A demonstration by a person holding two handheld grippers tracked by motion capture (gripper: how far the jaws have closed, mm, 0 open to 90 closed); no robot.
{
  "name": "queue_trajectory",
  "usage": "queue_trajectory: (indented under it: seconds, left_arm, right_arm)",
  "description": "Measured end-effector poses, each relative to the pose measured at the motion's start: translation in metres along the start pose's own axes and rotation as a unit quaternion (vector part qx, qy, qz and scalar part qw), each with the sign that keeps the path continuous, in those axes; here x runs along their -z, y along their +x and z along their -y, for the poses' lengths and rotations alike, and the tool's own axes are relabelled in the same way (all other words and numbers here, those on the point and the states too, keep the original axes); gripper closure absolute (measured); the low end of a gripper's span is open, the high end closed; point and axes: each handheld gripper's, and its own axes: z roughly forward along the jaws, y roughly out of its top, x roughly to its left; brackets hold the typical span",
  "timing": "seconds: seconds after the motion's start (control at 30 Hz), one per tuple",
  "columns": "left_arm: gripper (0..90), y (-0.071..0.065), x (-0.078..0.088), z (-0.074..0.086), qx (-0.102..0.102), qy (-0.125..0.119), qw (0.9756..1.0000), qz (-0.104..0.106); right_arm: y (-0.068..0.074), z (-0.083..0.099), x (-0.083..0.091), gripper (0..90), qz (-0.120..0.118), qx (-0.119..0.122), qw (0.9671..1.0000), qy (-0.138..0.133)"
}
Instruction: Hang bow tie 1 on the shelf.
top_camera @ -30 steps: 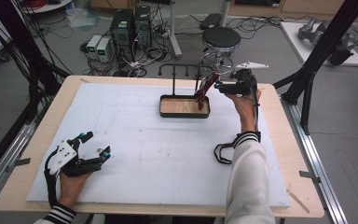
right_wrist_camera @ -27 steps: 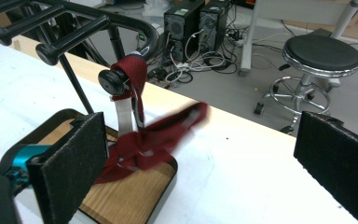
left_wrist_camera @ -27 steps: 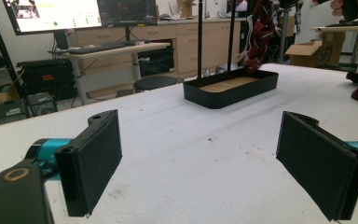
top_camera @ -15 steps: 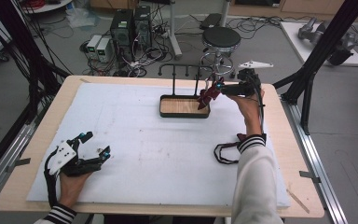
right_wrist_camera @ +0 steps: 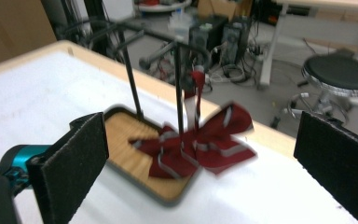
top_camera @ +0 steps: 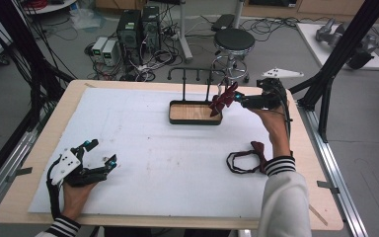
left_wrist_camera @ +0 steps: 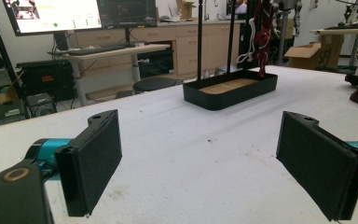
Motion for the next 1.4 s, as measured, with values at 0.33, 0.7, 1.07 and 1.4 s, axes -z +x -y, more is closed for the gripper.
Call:
queue_trajectory:
  seconds: [0.33,0.7,1.07,1.4]
  left_arm:
    - [14.2,0.000,0.000,0.000,-0.002,0.000,1.0000,-0.001]
    - [14.3,-0.001,0.000,0.000,-0.009,0.003,1.0000,-0.002]
    - [14.3,-0.001,-0.001,0.000,-0.008,0.003,1.0000,-0.002]
    - [14.3,-0.002,-0.001,0.000,-0.009,0.004,0.9999,-0.003]
  right_arm:
    - [0.014,0.027,0.038,2.1,0.006,0.012,0.9999,0.004]
    - [0.026,0.070,0.066,2.1,0.000,0.011,0.9999,-0.010]
    - [0.030,0.099,0.078,2.1,0.001,0.001,0.9999,-0.014]
    - [0.030,0.108,0.075,2.1,0.003,-0.003,0.9999,-0.010]
